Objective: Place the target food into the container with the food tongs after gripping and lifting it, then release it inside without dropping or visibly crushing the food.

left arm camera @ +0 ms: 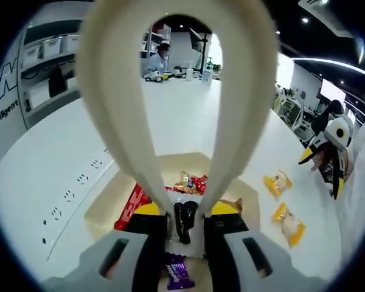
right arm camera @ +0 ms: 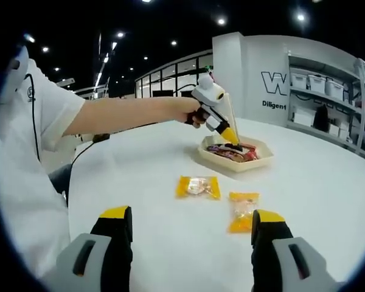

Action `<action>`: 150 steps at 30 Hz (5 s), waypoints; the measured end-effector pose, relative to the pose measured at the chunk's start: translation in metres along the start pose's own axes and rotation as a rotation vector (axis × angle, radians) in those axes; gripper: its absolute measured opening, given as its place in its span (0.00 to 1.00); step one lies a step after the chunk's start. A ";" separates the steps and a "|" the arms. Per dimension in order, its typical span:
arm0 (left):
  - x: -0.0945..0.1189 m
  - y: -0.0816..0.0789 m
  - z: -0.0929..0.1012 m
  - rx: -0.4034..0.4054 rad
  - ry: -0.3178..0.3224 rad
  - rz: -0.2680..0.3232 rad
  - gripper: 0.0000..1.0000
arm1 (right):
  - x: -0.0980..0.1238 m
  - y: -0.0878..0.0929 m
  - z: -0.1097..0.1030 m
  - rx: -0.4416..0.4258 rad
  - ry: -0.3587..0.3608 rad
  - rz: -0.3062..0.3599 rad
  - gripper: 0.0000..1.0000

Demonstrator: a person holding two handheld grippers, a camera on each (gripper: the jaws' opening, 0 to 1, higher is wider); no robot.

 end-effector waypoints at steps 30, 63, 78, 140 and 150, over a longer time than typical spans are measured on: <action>0.077 -0.003 0.065 -0.061 -0.099 0.096 0.20 | -0.008 -0.001 -0.011 0.009 -0.026 0.005 0.79; 0.104 0.047 0.136 0.007 -0.232 0.168 0.19 | -0.013 0.001 -0.020 0.016 -0.044 -0.005 0.79; 0.089 0.055 0.153 0.002 -0.296 0.166 0.20 | -0.013 0.002 -0.018 0.011 -0.041 -0.004 0.79; 0.020 0.056 0.160 0.086 -0.398 0.111 0.24 | -0.006 0.013 -0.008 -0.020 -0.031 0.005 0.79; 0.017 0.051 0.168 0.042 -0.333 0.095 0.25 | -0.005 0.011 -0.007 -0.018 -0.030 0.007 0.79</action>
Point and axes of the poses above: the point that each gripper's makers call its tool centre point, and the gripper's own axes: x roughly backward along the fingers, z roughly to its right, y roughly out of its underside, the point moved 2 cm from there along x, roughly backward along the fingers, and after that the axes turned 11 degrees about z, right-handed, at the moved point
